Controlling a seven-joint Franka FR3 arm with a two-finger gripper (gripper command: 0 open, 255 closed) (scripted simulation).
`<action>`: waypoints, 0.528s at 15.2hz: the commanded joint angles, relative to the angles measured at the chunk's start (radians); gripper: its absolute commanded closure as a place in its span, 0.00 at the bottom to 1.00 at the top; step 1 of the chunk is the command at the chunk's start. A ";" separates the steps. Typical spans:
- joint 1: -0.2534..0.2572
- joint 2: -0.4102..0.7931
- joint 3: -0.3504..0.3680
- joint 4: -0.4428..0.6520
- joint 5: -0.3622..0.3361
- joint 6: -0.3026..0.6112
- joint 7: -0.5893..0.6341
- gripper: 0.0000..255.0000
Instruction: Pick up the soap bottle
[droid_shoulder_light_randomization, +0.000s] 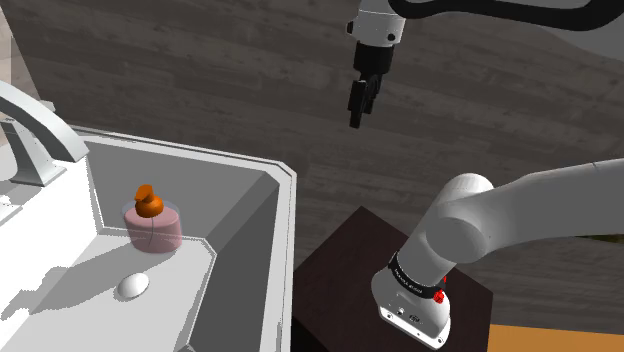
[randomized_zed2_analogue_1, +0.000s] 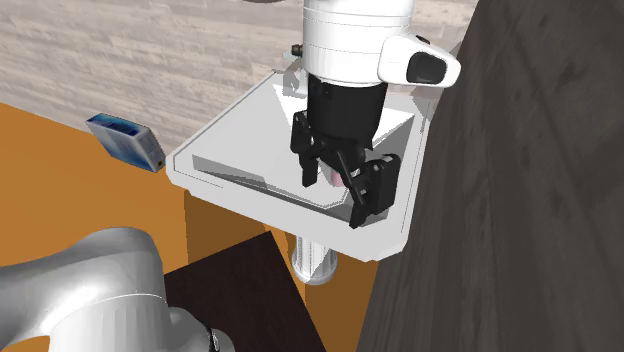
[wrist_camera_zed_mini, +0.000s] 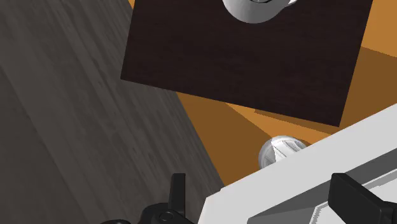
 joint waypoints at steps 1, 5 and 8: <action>0.000 0.000 0.000 0.000 0.000 0.000 0.000 0.00; 0.026 0.074 0.045 -0.033 0.039 0.116 0.048 0.00; 0.045 0.142 0.080 -0.045 0.063 0.204 0.082 0.00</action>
